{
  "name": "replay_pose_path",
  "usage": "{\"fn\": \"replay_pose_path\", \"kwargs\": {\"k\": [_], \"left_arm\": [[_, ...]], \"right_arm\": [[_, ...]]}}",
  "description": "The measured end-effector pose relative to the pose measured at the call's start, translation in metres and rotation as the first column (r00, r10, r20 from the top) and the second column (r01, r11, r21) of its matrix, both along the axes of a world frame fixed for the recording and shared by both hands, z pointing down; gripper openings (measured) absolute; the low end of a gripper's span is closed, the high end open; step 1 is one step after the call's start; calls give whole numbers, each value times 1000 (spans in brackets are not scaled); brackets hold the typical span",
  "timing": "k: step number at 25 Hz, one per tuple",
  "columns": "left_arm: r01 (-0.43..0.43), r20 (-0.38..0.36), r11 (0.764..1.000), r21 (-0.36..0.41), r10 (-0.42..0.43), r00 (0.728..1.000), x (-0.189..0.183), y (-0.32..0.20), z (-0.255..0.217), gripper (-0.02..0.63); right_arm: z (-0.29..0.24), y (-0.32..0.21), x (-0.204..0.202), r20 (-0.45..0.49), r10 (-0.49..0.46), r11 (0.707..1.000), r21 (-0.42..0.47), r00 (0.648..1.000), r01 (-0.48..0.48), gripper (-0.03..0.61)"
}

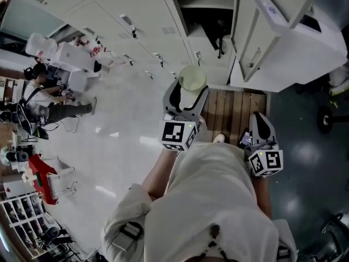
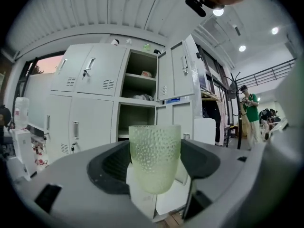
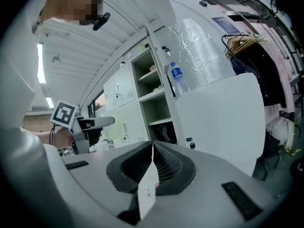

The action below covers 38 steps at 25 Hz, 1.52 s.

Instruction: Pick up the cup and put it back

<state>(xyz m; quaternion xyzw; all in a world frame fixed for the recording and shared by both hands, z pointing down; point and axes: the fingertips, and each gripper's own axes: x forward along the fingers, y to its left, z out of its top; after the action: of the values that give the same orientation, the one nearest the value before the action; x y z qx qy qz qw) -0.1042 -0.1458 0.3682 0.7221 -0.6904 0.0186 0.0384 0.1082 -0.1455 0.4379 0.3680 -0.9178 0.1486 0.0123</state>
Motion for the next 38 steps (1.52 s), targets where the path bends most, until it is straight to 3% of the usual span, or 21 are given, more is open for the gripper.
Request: {"fn": "replay_pose_path", "kwargs": {"k": [7,12,20,29,38], "left_arm": [[81,-4,996,47,-81,997,-15,69,-14,331],[68,-22,995,70,-67,998,-12,91,-19,332],[8,36,997,79,-11,999,5,85,-25,331],[-21,12,997,71,20,1000,6,72,-21,333],[0,2,998,68,0,1000,-3,64,-15,333]], "right_arm": [[-7,18,-30,9,-124,991,43,992,124,26],[-10,37,-48,9,-175,983,64,985,174,26],[-5,46,-46,-1,-164,985,53,987,163,26],[-3,42,-39,-9,-126,991,40,992,126,26],[4,40,-52,-31,-157,987,18,987,158,26]]}}
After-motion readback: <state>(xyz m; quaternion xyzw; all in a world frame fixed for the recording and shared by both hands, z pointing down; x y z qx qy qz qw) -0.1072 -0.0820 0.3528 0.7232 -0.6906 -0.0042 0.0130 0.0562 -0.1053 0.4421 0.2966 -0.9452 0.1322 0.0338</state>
